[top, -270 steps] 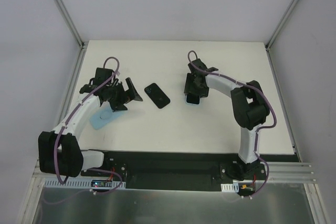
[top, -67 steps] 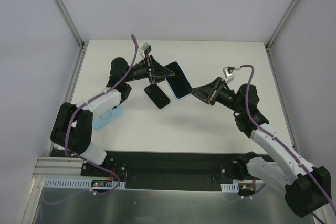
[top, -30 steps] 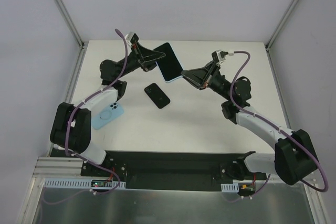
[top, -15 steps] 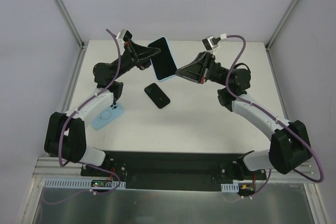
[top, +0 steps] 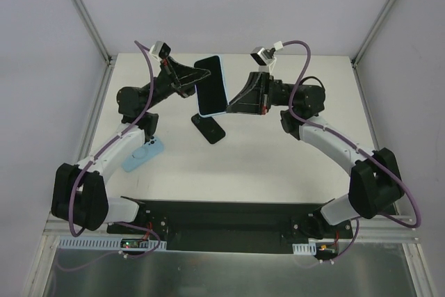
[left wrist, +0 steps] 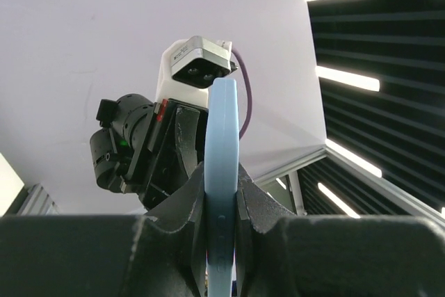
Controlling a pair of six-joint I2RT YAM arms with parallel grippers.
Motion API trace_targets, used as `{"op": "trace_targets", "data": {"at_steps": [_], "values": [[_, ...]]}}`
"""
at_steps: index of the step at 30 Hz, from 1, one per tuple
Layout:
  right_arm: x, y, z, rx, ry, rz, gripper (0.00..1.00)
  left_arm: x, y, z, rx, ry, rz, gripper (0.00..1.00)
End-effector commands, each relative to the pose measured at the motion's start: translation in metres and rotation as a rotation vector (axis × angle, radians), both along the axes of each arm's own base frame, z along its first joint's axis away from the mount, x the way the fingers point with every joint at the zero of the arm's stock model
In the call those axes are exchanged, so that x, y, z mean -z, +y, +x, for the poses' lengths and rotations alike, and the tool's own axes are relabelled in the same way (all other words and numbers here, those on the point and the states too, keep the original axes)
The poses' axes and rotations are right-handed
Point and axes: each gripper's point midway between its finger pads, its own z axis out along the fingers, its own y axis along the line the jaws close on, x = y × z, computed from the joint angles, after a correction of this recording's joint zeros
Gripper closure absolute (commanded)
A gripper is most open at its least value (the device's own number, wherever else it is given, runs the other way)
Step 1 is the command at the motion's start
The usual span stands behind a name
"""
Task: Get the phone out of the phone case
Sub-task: Remove the phone case from the phone.
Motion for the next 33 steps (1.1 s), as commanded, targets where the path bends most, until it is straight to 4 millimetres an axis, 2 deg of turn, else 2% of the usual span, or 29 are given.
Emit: {"op": "trace_targets", "data": {"at_steps": [1, 8, 14, 15, 16, 17, 18, 20, 21, 23, 24, 25, 27, 28, 32, 33], "values": [[-0.017, -0.001, -0.003, 0.043, -0.236, 0.147, 0.99, -0.016, -0.010, -0.056, 0.142, -0.099, 0.031, 1.00], [-0.008, 0.003, 0.004, 0.066, -0.236, 0.127, 0.99, -0.017, -0.012, -0.063, 0.148, -0.084, 0.040, 1.00], [0.005, 0.008, 0.017, 0.129, -0.233, 0.077, 0.99, -0.019, -0.011, -0.067, 0.148, -0.083, 0.038, 1.00], [0.015, 0.012, 0.023, 0.142, -0.195, 0.028, 0.99, -0.020, -0.011, -0.068, 0.148, -0.082, 0.037, 1.00], [0.016, 0.012, 0.026, 0.169, -0.186, 0.010, 0.98, -0.020, -0.011, -0.069, 0.149, -0.082, 0.036, 1.00], [0.023, 0.014, 0.033, 0.219, -0.251, -0.010, 0.99, -0.021, -0.010, -0.070, 0.148, -0.083, 0.034, 1.00], [0.045, 0.018, 0.041, 0.235, -0.169, -0.114, 0.99, -0.021, -0.010, -0.070, 0.147, -0.085, 0.035, 1.00], [0.054, 0.016, 0.055, 0.346, -0.215, -0.181, 0.99, -0.022, -0.009, -0.072, 0.146, -0.089, 0.037, 1.00], [0.075, 0.015, 0.061, 0.366, -0.128, -0.285, 0.99, -0.022, -0.009, -0.072, 0.145, -0.086, 0.038, 1.00], [0.074, 0.011, 0.077, 0.462, -0.087, -0.322, 0.99, -0.022, -0.009, -0.073, 0.144, -0.092, 0.039, 1.00], [0.080, 0.009, 0.080, 0.476, -0.019, -0.356, 0.98, -0.022, -0.009, -0.073, 0.144, -0.093, 0.040, 1.00], [0.084, 0.007, 0.092, 0.547, 0.033, -0.374, 0.99, -0.021, -0.009, -0.072, 0.143, -0.093, 0.042, 1.00], [0.094, 0.005, 0.098, 0.593, 0.174, -0.405, 0.99, -0.019, -0.010, -0.072, 0.138, -0.101, 0.045, 1.00], [0.105, 0.002, 0.108, 0.657, 0.245, -0.424, 0.99, -0.017, -0.011, -0.073, 0.140, -0.102, 0.049, 1.00], [0.129, 0.002, 0.115, 0.750, 0.466, -0.446, 0.99, -0.004, -0.013, -0.070, 0.130, -0.092, 0.073, 1.00], [0.133, -0.001, 0.121, 0.798, 0.497, -0.438, 0.95, -0.001, -0.013, -0.069, 0.126, -0.087, 0.077, 1.00]]}}
